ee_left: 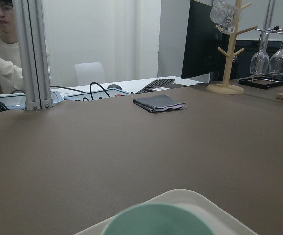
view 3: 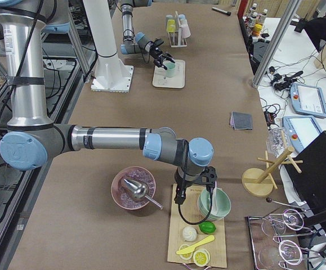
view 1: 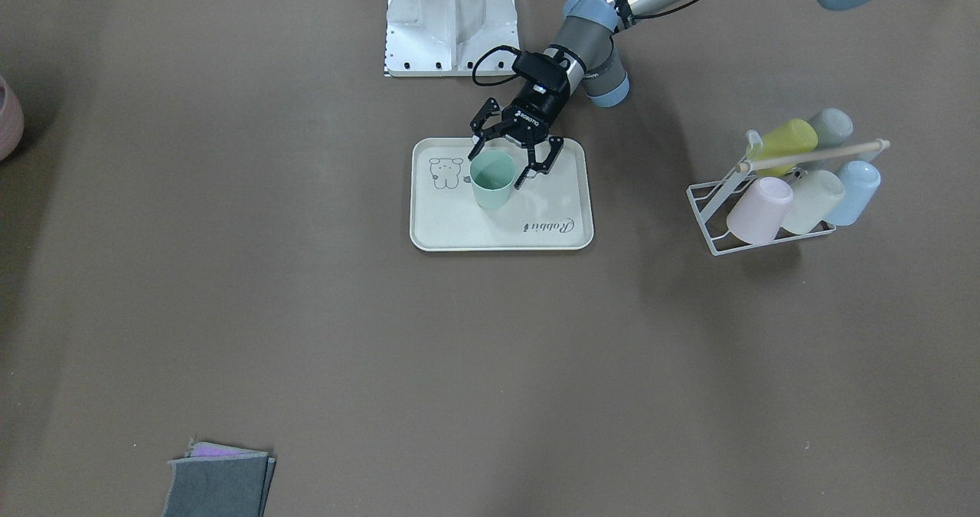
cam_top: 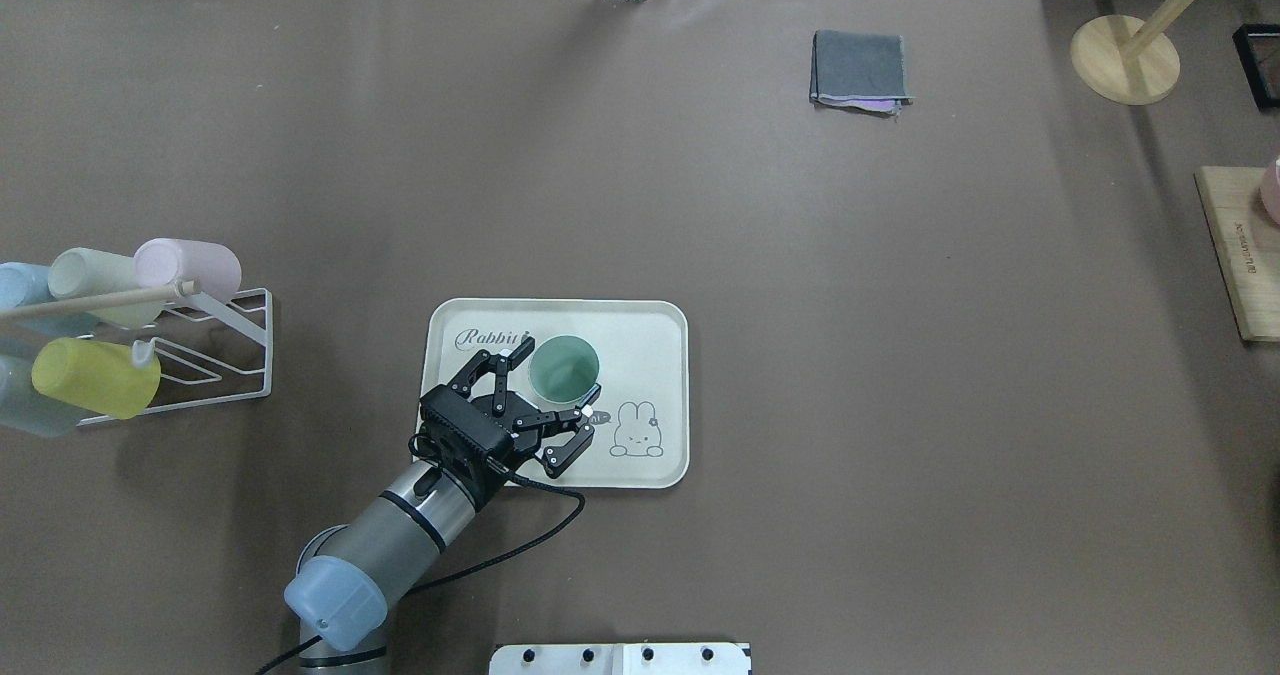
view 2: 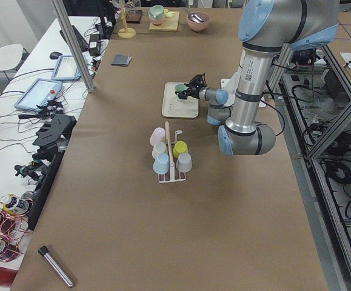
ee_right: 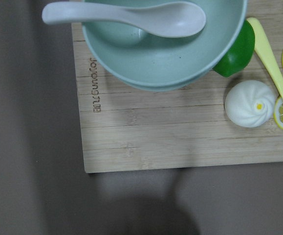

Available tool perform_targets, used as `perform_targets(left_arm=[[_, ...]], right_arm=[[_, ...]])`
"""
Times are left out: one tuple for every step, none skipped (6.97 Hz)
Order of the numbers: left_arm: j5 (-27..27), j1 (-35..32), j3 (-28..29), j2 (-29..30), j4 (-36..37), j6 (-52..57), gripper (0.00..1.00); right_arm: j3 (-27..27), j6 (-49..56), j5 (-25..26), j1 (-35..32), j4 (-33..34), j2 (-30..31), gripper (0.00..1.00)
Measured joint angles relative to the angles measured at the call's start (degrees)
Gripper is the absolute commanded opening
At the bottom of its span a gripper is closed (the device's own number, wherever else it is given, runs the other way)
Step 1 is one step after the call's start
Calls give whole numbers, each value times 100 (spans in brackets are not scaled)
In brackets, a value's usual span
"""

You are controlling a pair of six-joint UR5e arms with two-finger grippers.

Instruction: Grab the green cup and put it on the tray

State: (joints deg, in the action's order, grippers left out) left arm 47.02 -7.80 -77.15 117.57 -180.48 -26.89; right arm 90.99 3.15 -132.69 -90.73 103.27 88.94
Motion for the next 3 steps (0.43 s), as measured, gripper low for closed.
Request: perform_targets(left_arm=[[0,-14,-52,2,-16,0,98],[0,-48,-161,-3,-18,-3,98],[22,-115,-328,-17,22,-7,98]], right_arm=[[-2,1,-2,0,0,0,100],[-2,1,-3,1,0,-1,100],[-2,1,-3,2,0,-5,100]])
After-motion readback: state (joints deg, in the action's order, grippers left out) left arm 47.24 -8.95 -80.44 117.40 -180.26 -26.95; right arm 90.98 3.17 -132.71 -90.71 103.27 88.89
